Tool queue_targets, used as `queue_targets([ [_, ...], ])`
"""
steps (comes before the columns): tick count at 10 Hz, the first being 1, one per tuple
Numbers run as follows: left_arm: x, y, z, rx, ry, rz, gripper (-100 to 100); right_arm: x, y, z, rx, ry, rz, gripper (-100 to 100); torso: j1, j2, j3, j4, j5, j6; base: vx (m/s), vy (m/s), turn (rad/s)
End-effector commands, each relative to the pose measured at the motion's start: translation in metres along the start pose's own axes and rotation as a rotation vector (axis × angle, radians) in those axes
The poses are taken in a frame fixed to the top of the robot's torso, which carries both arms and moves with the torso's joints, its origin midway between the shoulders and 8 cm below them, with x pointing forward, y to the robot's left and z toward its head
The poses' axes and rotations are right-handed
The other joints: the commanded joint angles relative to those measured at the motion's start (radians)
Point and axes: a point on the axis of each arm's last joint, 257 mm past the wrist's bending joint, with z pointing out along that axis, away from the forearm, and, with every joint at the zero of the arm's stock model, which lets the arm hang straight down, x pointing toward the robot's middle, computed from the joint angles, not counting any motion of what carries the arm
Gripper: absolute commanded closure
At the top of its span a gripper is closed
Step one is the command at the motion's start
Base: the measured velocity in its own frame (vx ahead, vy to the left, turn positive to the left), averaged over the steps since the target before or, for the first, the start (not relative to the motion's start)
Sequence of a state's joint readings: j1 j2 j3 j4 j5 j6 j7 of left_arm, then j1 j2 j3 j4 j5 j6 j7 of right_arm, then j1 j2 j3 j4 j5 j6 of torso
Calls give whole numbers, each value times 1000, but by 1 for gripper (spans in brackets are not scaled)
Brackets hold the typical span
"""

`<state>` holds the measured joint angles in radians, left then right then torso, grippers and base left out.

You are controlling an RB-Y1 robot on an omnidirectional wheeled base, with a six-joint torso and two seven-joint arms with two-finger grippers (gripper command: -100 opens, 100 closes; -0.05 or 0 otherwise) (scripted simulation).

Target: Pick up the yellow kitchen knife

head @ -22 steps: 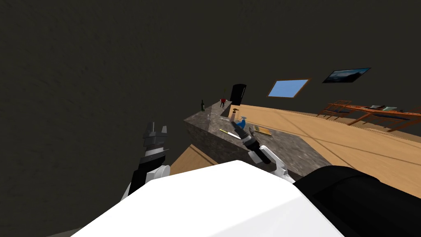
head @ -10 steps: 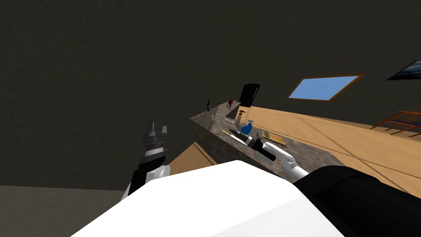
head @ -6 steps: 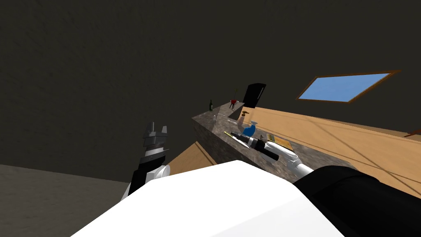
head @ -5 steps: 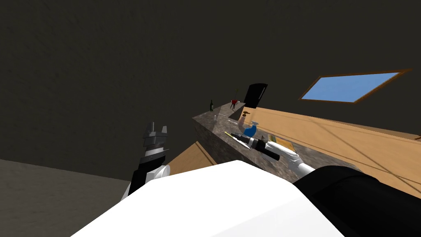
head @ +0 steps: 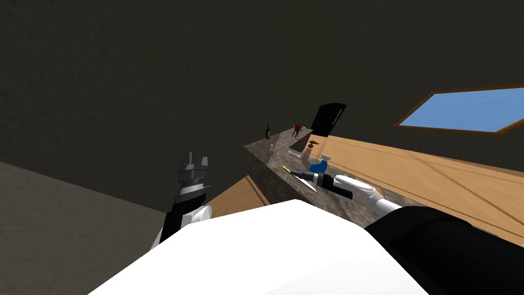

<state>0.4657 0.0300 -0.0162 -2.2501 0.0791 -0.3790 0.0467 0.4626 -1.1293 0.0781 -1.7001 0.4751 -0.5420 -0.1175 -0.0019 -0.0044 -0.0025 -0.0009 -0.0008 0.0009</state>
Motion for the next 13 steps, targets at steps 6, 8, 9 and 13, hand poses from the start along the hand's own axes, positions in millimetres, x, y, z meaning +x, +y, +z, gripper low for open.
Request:
queue_targets([
  [6, 0, 0, 0, 0, 0, 0, 0, 59, -49, -45, 72, 276, -153, -100, 2, 0, 0, 0, 0, 0, 25, -24, 166],
  [8, 0, 0, 0, 0, 0, 0, 0, 77, -62, -63, 87, 362, -192, -100, 1, 0, 0, 0, 0, 0, 33, -26, 169],
  [9, 0, 0, 0, 0, 0, 0, 0, 85, -67, -71, 92, 399, -207, -100, 1, -1, -1, 0, 0, 0, 12, -12, 155],
  [13, 0, 0, 0, 0, 0, 0, 0, 96, -73, -83, 98, 454, -228, 0, 3, 1, 0, 0, 0, 1, 18, -9, 72],
])
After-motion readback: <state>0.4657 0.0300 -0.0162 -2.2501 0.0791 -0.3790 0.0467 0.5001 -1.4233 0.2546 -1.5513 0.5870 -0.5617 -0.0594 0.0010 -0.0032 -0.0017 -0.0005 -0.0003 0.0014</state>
